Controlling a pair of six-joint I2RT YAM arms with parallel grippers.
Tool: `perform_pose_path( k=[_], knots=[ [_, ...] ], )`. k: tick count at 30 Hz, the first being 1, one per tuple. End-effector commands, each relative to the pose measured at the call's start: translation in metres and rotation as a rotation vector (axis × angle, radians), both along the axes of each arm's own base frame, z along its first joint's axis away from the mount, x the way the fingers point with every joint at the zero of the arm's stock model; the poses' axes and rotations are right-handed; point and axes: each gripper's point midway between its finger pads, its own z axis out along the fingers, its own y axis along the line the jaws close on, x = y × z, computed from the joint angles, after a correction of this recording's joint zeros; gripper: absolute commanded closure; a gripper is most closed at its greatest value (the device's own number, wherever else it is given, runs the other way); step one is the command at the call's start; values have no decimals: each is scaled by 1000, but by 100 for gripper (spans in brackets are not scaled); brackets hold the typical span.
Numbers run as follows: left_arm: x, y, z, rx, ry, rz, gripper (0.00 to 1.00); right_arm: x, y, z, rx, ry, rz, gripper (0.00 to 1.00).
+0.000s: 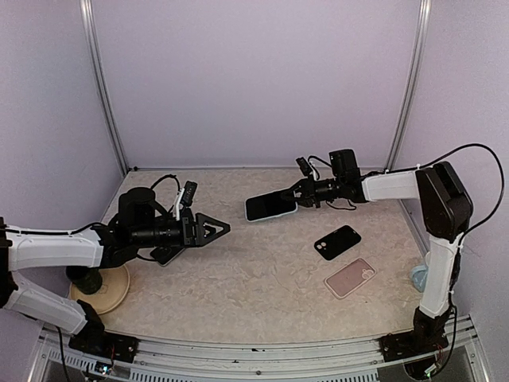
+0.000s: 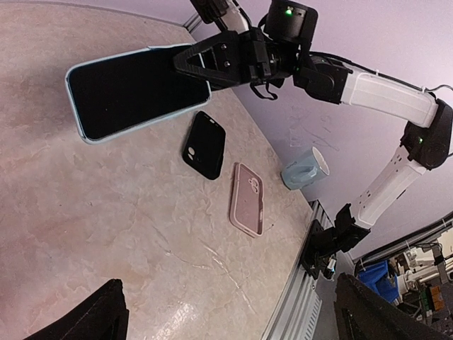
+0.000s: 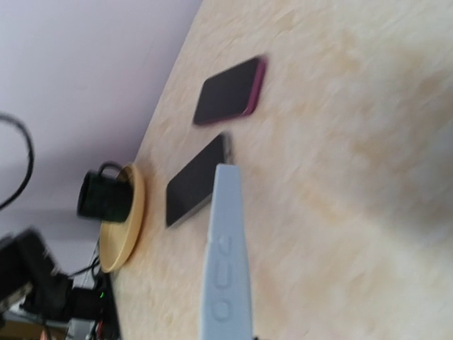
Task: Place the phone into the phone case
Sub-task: Place the phone with the phone case at the center of the board.
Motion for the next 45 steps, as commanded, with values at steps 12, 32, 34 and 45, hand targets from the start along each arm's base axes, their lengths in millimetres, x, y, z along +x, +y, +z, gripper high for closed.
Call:
perform_pose_path(
  k=[12, 32, 34, 45],
  knots=[
    [-4, 0, 5, -10, -14, -1, 1, 98, 10, -22, -17, 12, -21, 100],
    [-13, 4, 2, -23, -11, 21, 1, 148, -7, -84, -14, 77, -84, 97],
    [-13, 4, 2, -22, -11, 22, 1, 152, -9, -86, -17, 79, -92, 93],
    [-13, 4, 0, -20, -8, 24, 1, 161, -19, -100, -36, 102, -114, 76]
  ],
)
